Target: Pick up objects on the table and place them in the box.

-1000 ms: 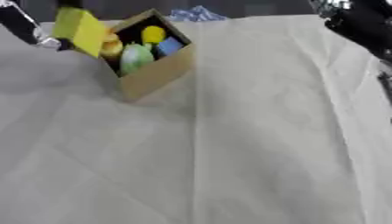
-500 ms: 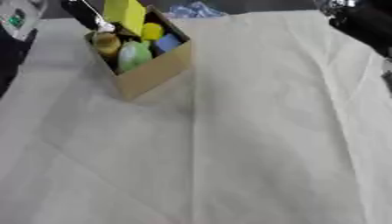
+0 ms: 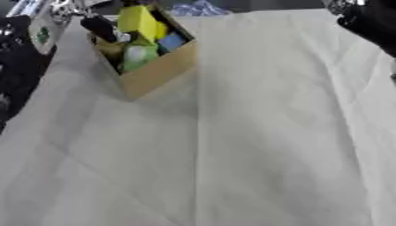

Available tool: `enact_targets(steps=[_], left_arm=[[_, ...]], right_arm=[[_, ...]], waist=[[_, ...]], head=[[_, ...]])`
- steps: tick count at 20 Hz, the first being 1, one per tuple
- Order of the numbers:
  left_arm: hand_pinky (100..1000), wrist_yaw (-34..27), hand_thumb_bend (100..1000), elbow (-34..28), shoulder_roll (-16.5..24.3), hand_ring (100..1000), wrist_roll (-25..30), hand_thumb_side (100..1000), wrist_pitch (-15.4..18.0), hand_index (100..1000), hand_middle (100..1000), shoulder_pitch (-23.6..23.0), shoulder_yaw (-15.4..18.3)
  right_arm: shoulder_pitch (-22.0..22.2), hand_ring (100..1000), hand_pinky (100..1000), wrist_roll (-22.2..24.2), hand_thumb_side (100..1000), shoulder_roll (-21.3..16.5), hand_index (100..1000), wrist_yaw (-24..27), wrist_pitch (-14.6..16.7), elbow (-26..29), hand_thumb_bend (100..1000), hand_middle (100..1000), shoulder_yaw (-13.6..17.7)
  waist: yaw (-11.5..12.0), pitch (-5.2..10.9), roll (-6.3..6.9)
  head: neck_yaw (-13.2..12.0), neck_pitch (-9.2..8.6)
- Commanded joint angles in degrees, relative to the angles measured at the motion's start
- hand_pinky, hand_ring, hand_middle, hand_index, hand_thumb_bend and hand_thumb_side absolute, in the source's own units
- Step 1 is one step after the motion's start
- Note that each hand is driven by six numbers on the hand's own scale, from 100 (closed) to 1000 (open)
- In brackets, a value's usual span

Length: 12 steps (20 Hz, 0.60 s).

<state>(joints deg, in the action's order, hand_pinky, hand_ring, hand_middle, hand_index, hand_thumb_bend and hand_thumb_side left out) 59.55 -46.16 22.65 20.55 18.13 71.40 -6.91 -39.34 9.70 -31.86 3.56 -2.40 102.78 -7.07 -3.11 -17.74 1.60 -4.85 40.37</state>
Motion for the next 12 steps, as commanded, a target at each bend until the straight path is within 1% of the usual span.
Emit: enact_targets(steps=[1,2,3,6,7,9,10,12], left_arm=[[858,-3.55,617,-5.1,1.55,850,-1.31,663,-1.21,950,845,0.61,1.56],[855,-5.06,588,-6.77,1.97,844,-1.42,659,-1.76,943,838,0.35,1.71],[846,-6.53,503,-8.72,2.52,825,-1.77,614,-2.55,921,815,0.04,1.9],[828,-9.97,385,-16.8,4.9,778,-4.33,521,-5.44,873,758,-1.7,1.71],[822,-11.72,361,-19.85,5.89,765,-5.25,495,-6.52,860,740,-2.57,1.62],[816,-16.43,295,-26.64,8.2,739,-7.26,447,-8.97,839,705,-4.95,1.64],[815,-19.38,252,-30.19,9.34,722,-8.29,438,-10.19,822,685,-6.46,1.8],[816,-26.21,201,-37.69,11.6,703,-10.91,444,-12.51,803,668,-10.57,2.58]], right_arm=[[-0.72,829,901,0.0,565,-0.57,852,0.21,0.14,1.02,100,655,0.57],[-0.61,829,900,-0.07,565,-0.54,852,0.22,0.14,1.03,100,655,0.63],[-0.52,829,900,-0.14,565,-0.5,852,0.22,0.14,1.04,100,655,0.68],[-0.34,830,900,-0.32,563,-0.49,852,0.19,0.19,1.13,100,655,0.8],[-0.28,830,900,-0.41,563,-0.5,852,0.18,0.2,1.15,100,656,0.86],[-0.2,830,900,-0.54,562,-0.46,852,0.16,0.23,1.26,100,656,0.96],[-0.18,830,900,-0.57,562,-0.41,852,0.17,0.23,1.32,100,656,0.98],[-0.22,830,900,-0.6,562,-0.16,852,0.23,0.19,1.44,100,656,1.0]], waist=[[0.21,1.56,-0.26],[0.32,1.69,-0.29],[0.45,1.82,-0.33],[0.85,2.11,-0.41],[1.01,2.19,-0.42],[1.37,2.34,-0.41],[1.54,2.39,-0.41],[1.87,2.5,-0.42]], head=[[0.32,0.46],[0.4,0.51],[0.48,0.57],[0.83,0.68],[1.01,0.75],[1.38,0.79],[1.56,0.78],[2.02,0.81]])
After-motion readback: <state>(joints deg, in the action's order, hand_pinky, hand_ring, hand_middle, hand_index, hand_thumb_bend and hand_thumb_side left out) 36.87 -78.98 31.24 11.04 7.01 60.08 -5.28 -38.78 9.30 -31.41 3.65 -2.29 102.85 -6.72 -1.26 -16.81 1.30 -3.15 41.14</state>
